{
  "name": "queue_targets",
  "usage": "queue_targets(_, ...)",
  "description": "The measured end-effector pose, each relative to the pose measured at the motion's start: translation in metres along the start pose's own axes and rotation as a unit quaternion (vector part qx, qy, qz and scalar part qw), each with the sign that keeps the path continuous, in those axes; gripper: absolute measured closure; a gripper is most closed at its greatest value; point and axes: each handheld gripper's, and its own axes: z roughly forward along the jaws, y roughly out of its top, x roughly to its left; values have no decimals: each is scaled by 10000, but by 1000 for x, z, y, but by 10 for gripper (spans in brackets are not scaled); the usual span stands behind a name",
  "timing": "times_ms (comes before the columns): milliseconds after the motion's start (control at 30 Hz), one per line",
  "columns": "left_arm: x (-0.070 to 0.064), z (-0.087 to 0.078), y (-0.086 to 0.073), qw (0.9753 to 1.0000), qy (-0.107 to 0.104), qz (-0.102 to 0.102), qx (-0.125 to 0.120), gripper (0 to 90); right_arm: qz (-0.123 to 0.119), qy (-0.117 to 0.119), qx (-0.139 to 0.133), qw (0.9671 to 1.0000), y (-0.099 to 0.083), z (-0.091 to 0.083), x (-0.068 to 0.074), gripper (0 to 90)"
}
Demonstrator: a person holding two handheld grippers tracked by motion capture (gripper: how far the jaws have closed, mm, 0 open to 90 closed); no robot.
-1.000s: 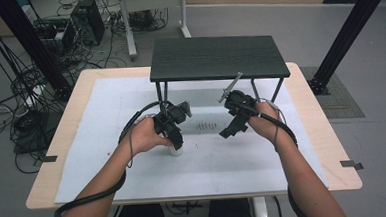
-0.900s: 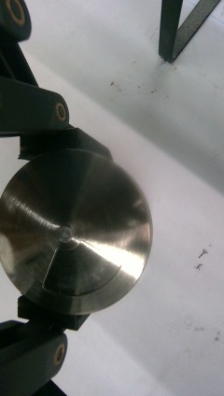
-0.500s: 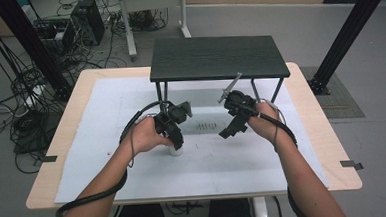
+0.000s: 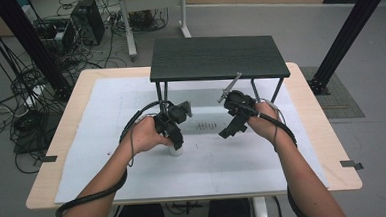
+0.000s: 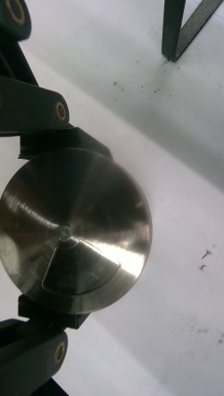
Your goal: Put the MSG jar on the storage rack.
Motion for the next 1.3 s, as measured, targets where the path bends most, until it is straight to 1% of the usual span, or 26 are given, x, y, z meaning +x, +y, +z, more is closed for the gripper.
queue_targets(633, 0, 0, -3, 10000, 6, -16, -45, 425, -9, 0, 4, 10000, 0, -1, 1, 36)
queue_targets(1300, -1, 0, -2, 10000, 14, -6, -10, 425, 7, 27, 11, 10000, -1, 2, -1, 36)
